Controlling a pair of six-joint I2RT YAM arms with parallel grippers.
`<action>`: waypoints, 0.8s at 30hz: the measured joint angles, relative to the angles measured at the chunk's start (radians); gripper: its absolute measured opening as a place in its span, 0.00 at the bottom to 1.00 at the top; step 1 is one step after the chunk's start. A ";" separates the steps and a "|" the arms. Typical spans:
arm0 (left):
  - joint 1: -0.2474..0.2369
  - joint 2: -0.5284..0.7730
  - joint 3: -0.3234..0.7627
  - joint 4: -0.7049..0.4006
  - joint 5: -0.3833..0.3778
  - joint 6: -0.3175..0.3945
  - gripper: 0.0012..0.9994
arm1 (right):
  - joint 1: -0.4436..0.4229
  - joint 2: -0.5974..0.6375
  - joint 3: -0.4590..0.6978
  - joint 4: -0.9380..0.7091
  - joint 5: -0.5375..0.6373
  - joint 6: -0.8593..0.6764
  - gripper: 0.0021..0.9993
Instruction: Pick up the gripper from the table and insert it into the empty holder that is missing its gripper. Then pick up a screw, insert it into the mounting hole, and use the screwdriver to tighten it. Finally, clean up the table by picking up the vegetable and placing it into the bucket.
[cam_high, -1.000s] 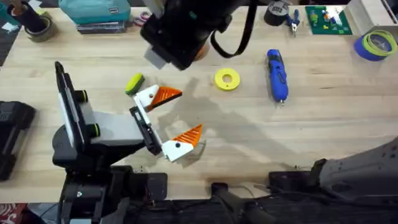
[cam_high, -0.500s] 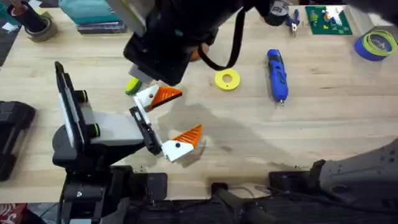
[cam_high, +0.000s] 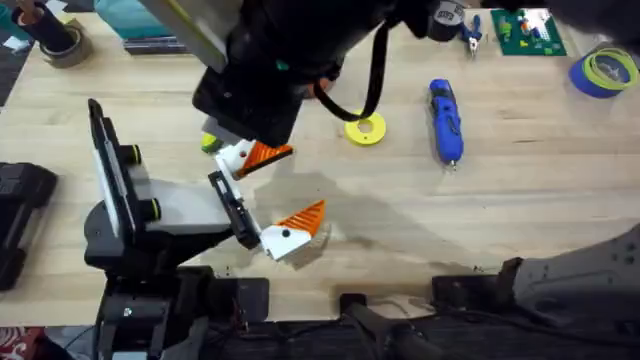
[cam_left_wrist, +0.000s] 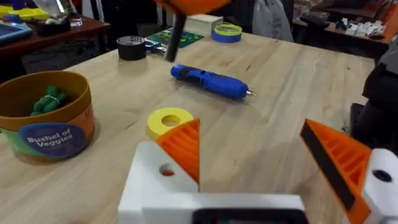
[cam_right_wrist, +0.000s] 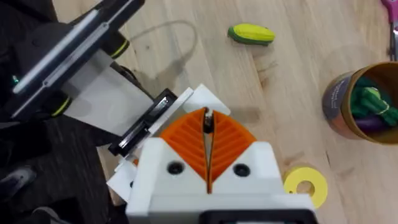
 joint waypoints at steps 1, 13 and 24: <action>0.000 0.000 0.000 0.000 0.000 0.000 0.99 | 0.001 0.000 0.000 0.000 0.000 0.000 0.00; 0.000 0.000 0.000 0.000 0.000 0.000 0.99 | 0.010 0.038 0.002 -0.004 0.000 -0.008 0.00; 0.000 0.000 0.000 0.000 0.000 0.000 0.99 | 0.010 0.061 -0.018 0.011 0.000 -0.016 0.00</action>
